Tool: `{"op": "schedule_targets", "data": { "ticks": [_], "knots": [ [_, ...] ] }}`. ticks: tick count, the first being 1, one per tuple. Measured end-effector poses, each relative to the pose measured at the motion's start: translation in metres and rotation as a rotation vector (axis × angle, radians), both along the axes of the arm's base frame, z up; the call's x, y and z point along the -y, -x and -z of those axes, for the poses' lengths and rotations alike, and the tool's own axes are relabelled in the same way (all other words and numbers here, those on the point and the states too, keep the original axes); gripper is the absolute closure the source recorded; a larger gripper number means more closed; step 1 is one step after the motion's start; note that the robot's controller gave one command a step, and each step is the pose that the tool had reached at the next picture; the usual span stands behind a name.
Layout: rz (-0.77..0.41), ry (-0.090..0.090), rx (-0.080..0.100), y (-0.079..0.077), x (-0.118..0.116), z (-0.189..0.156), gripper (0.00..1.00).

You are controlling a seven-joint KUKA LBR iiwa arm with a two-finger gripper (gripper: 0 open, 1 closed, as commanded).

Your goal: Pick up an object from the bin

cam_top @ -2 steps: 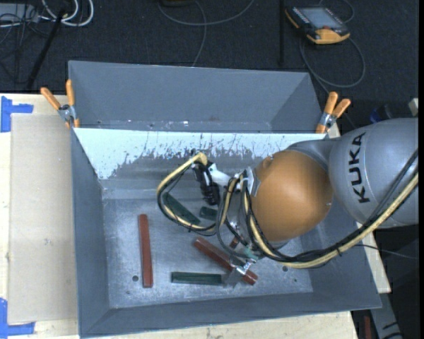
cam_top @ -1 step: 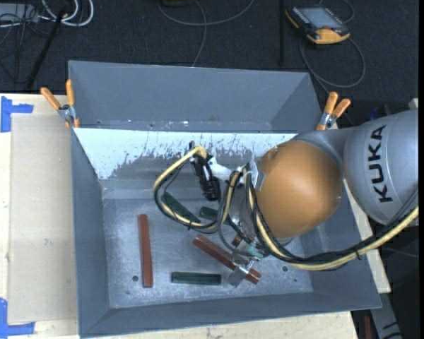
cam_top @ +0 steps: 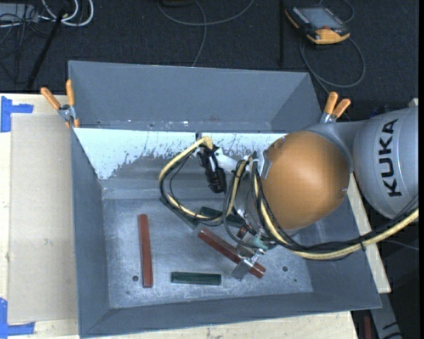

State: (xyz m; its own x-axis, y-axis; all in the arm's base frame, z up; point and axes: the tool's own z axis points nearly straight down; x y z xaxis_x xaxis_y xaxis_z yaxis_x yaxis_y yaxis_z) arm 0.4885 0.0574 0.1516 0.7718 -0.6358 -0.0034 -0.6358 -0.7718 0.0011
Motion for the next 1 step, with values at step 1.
{"op": "schedule_targets", "data": {
  "ticks": [1],
  "knots": [
    [-0.054,0.000,0.000,-0.0002,0.0133,-0.0162,1.00]
  ]
}}
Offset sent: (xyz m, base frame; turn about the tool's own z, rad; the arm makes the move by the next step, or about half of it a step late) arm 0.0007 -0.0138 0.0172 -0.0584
